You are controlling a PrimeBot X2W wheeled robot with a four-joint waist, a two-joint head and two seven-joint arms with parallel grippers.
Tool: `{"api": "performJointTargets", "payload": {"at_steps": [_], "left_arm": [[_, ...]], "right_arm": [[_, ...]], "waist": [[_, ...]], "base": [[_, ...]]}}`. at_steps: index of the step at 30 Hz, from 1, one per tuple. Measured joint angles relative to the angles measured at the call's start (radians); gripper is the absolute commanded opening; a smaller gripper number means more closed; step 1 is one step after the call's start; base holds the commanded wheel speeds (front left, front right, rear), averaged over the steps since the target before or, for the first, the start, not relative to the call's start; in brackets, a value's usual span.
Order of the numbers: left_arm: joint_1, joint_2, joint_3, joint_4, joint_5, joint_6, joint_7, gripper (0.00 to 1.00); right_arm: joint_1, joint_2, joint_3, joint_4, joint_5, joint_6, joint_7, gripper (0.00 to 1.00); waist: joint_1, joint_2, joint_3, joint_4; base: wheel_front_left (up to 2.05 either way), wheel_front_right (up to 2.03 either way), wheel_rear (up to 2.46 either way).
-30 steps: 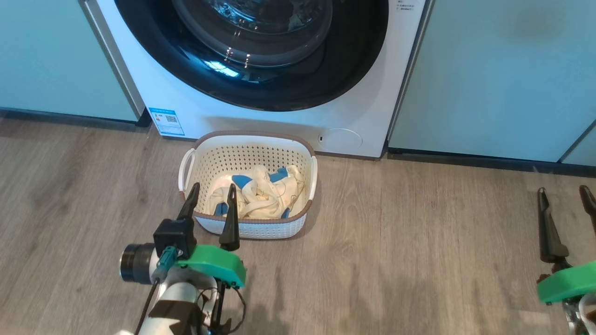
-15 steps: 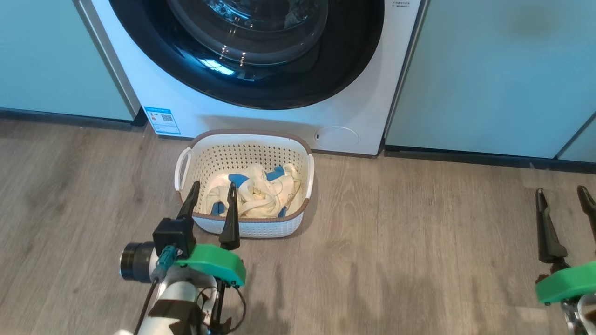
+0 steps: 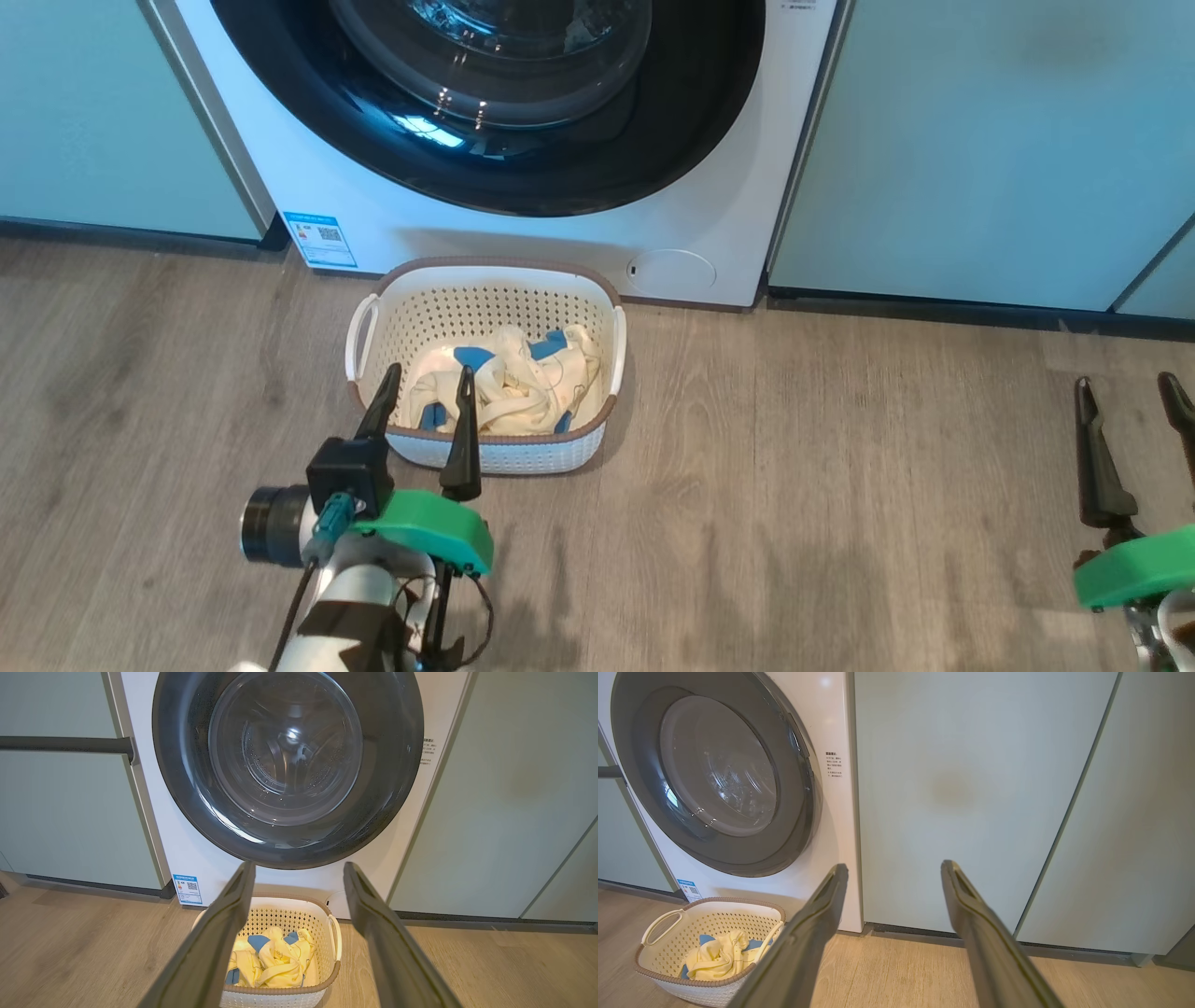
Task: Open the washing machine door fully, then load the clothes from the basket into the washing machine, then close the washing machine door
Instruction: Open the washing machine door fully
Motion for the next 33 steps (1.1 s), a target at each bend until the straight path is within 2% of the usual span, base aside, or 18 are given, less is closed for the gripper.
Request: {"api": "performJointTargets", "payload": {"at_steps": [7,12,13,15,16,17,24,27,33], "left_arm": [[0.0,0.0,-0.001,-0.012,0.0,0.001,0.0,1.0],[-0.019,0.0,-0.006,-0.03,0.0,0.006,0.0,1.0],[-0.027,0.0,-0.007,-0.035,-0.001,0.007,0.0,1.0],[-0.044,0.0,-0.008,-0.043,-0.001,0.008,0.0,1.0],[-0.051,0.0,-0.009,-0.045,-0.001,0.012,0.0,1.0],[-0.056,0.0,-0.01,-0.049,-0.001,0.013,0.0,1.0],[-0.083,0.0,-0.027,-0.057,-0.001,0.024,0.0,1.0],[-0.104,0.0,-0.027,-0.06,-0.001,0.024,0.0,1.0],[-0.145,0.0,-0.039,-0.073,-0.001,0.025,0.0,1.0]], "right_arm": [[-0.005,0.002,-0.014,0.0,0.009,0.0,0.0,1.0],[-0.05,0.012,-0.06,0.017,0.049,0.0,0.0,1.0],[-0.064,0.015,-0.069,0.026,0.06,0.0,-0.001,0.94],[-0.09,0.016,-0.08,0.046,0.084,0.0,-0.003,0.4],[-0.103,0.018,-0.084,0.054,0.095,0.0,-0.005,0.06],[-0.117,0.022,-0.089,0.062,0.116,0.0,-0.01,0.0],[-0.23,0.034,-0.1,0.136,0.293,0.0,-0.01,0.0],[-0.31,0.034,-0.093,0.187,0.435,0.0,0.002,0.0],[-0.506,0.036,-0.091,0.251,0.84,0.0,0.132,0.0]], "waist": [[-0.0001,0.0,0.018,0.0],[0.0,0.0,0.05,0.001],[0.0,0.0,0.058,0.002],[0.0,0.0,0.076,0.003],[0.0,0.0,0.084,0.004],[0.0,0.0,0.093,0.004],[0.0001,0.0,0.15,0.009],[0.0001,0.0,0.177,0.01],[0.0002,0.0,0.235,0.02]], "base": [[0.0,0.0,0.0],[0.0,0.0,0.0],[0.0,0.0,0.0],[0.0,0.0,0.0],[0.0,0.0,0.0],[0.0,0.0,0.0],[0.0,0.0,0.0],[0.0,0.0,0.0],[0.0,0.0,0.0]]}}
